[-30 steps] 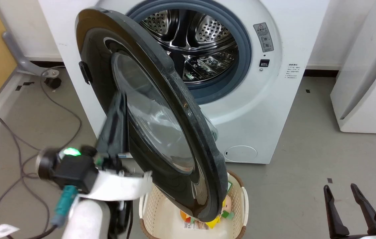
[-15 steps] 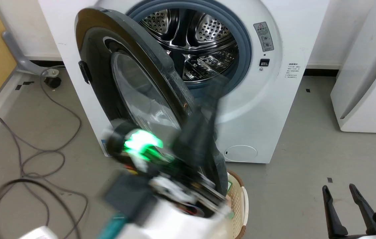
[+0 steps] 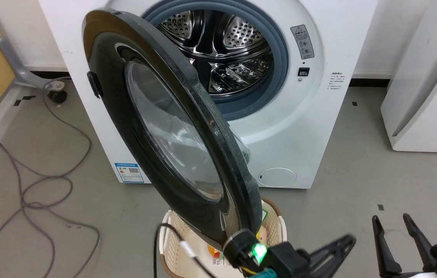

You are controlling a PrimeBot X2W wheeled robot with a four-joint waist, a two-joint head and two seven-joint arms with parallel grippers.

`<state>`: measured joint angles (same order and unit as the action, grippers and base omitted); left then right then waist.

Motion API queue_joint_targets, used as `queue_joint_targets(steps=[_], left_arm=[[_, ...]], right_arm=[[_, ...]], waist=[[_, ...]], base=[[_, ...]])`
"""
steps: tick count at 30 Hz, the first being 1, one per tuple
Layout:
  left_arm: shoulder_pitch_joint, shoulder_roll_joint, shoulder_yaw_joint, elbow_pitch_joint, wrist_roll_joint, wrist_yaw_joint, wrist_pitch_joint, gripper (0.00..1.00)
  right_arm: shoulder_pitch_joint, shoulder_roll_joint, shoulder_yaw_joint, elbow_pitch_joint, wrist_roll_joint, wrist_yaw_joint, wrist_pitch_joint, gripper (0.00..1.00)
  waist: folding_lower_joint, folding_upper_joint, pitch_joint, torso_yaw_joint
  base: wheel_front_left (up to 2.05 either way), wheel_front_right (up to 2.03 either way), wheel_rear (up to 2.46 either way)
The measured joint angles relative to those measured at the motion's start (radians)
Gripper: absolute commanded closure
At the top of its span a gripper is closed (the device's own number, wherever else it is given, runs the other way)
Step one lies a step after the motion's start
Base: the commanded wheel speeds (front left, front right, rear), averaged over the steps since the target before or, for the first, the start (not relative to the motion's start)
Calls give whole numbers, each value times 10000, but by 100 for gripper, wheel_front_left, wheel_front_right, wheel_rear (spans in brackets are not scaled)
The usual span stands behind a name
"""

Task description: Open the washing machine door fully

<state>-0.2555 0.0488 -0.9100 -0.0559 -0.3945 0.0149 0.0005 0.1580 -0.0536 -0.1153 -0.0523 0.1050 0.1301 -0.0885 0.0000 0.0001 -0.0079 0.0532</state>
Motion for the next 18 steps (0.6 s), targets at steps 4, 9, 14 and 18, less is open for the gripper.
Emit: queue_joint_targets(steps=[4,9,14,18], left_arm=[[-75,0,-213,1034,-19,150,12,100],[-750,-2,-150,2171,-286,742,-334,100],[-1701,0,-180,3124,-993,1406,-727,100],[-2352,-4,-474,3664,-1774,1801,-1080,100]], right_arm=[[-7,0,-40,33,-4,0,2,0],[-11,0,-81,88,-42,0,2,0],[-11,0,-81,150,-42,0,2,0],[-10,0,-36,221,-19,0,-2,0]], waist=[[0,0,5,-8],[0,0,-30,-27],[0,0,-66,-39],[0,0,-118,-64]], base=[[0,0,0],[0,0,0],[0,0,0],[0,0,0]])
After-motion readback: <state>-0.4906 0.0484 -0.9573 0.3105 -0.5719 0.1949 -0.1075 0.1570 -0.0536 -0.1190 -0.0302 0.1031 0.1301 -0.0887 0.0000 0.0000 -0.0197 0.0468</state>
